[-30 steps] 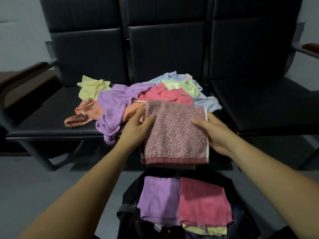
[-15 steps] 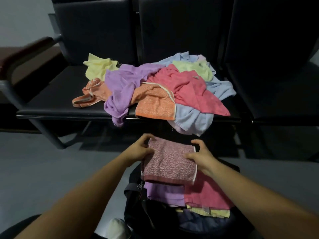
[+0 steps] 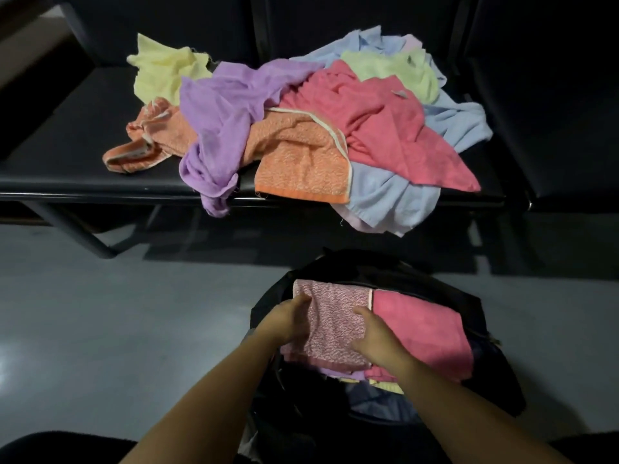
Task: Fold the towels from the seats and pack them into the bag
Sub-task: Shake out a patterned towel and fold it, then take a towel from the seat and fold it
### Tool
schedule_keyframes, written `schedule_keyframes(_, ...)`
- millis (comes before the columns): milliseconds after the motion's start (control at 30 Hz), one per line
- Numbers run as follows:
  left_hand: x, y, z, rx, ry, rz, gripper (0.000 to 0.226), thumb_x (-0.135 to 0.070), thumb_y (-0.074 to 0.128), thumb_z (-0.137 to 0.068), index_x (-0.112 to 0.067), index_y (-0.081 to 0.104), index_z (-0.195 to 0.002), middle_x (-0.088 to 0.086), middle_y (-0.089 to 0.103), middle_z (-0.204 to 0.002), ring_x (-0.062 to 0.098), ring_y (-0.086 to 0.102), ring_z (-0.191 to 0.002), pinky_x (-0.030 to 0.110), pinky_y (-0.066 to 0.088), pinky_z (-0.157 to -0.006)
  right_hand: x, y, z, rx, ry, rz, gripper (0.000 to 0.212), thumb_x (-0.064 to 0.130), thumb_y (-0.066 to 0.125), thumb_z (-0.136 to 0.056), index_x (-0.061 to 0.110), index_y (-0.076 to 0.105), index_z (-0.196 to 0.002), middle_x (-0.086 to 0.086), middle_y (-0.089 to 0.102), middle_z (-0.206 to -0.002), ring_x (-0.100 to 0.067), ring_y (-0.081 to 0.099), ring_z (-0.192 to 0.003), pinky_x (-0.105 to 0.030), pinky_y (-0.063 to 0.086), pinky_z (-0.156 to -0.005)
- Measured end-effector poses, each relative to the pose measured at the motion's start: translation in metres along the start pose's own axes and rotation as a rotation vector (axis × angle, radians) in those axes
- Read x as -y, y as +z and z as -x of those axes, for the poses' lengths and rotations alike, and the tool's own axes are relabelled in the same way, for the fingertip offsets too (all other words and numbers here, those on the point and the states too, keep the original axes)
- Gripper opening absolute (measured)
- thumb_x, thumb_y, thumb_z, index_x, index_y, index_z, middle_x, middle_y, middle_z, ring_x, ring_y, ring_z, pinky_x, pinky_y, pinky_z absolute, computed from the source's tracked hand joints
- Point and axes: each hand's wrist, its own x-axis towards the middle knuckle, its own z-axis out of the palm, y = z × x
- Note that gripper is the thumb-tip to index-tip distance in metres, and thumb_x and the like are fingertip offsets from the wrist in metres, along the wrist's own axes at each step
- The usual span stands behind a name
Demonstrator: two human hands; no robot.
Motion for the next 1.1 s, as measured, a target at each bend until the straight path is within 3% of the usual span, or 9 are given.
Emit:
schedule_keyframes(100,0.005,0.018,-0.005,0.03,-0.06,-0.052,0.075,-0.023,0.07,-0.09,-0.021,0.032,-0.155,0.019,0.048,-0.14,0.036,0.053,-0.125,0.03,0.04,-0.099,-0.006,0.007,-0.006,-0.029,-0.031,0.137,0.077,0.004,0.073,-0.082,0.033,0.039,-0.145,-0.004,0.049,-0.131,-0.011,0.059,-0.071,-0.026,0.049,-0.057)
schedule_keyframes(267,0.005,0.015,-0.003,0.057,-0.125,-0.108,0.071,-0.032,0.072,-0.089,-0.025,0.036,-0.149,0.017,0.042,-0.134,0.039,0.054,-0.119,0.039,0.043,-0.102,0.002,0.005,-0.009,0.004,-0.023,0.263,0.07,0.006,0.07,-0.083,0.031,0.042,-0.142,-0.007,0.048,-0.123,-0.014,0.06,-0.074,-0.026,0.05,-0.056)
schedule_keyframes(400,-0.018,-0.015,-0.003,-0.1,-0.101,-0.187,0.036,-0.032,0.064,-0.093,-0.011,0.059,-0.123,0.014,0.05,-0.124,0.035,0.056,-0.113,0.038,0.046,-0.097,0.045,-0.037,-0.012,0.015,-0.01,0.363,0.021,0.018,0.067,-0.086,0.015,0.065,-0.107,-0.016,0.066,-0.114,-0.024,0.062,-0.083,-0.033,0.053,-0.075)
schedule_keyframes(533,-0.077,-0.079,0.009,-0.163,0.08,-0.104,0.02,-0.02,0.065,-0.092,-0.01,0.072,-0.107,0.011,0.071,-0.108,0.025,0.066,-0.101,0.028,0.047,-0.082,0.109,-0.102,-0.004,-0.017,-0.051,0.094,0.01,0.01,0.069,-0.087,0.007,0.069,-0.078,-0.011,0.068,-0.074,-0.024,0.065,-0.067,-0.029,0.051,-0.061)
schedule_keyframes(700,-0.145,-0.158,0.028,-0.294,0.281,-0.019,0.009,-0.016,0.064,-0.091,-0.016,0.071,-0.085,0.001,0.072,-0.077,0.017,0.067,-0.076,0.029,0.05,-0.074,0.175,-0.188,0.035,0.088,-0.121,-0.227,0.007,0.012,0.067,-0.093,0.008,0.067,-0.099,-0.01,0.066,-0.089,-0.016,0.065,-0.074,-0.028,0.053,-0.064)
schedule_keyframes(833,-0.185,-0.195,0.033,-0.438,0.37,-0.085,0.009,-0.016,0.064,-0.092,-0.016,0.072,-0.096,-0.001,0.071,-0.089,0.012,0.059,-0.075,0.023,0.037,-0.064,0.197,-0.25,0.039,-0.217,-0.19,-0.108,0.047,0.018,0.086,-0.078,0.013,0.064,-0.118,-0.009,0.067,-0.109,-0.024,0.068,-0.099,-0.039,0.059,-0.088)
schedule_keyframes(900,-0.196,-0.2,0.025,-0.505,0.364,-0.117,0.02,-0.017,0.063,-0.093,-0.015,0.071,-0.11,0.0,0.068,-0.105,0.014,0.06,-0.087,0.02,0.032,-0.066,0.199,-0.271,0.035,-0.372,-0.192,0.053,0.062,0.023,0.086,-0.075,0.013,0.058,-0.13,-0.011,0.062,-0.122,-0.029,0.063,-0.108,-0.039,0.054,-0.093)
schedule_keyframes(1000,-0.198,-0.193,0.003,-0.485,0.358,-0.157,0.042,-0.019,0.064,-0.093,-0.019,0.06,-0.134,0.011,0.055,-0.136,0.028,0.055,-0.122,0.026,0.038,-0.094,0.191,-0.279,0.025,-0.498,-0.145,0.222,0.053,0.027,0.078,-0.078,0.014,0.058,-0.126,-0.015,0.06,-0.12,-0.031,0.063,-0.1,-0.041,0.056,-0.087)
schedule_keyframes(1100,-0.197,-0.182,-0.016,-0.333,0.235,-0.203,0.059,-0.028,0.062,-0.095,-0.022,0.041,-0.15,0.019,0.038,-0.151,0.037,0.038,-0.14,0.039,0.037,-0.111,0.182,-0.271,0.012,-0.454,-0.121,0.263,0.047,0.044,0.063,-0.077,0.026,0.058,-0.12,-0.012,0.063,-0.115,-0.032,0.064,-0.098,-0.045,0.057,-0.086)
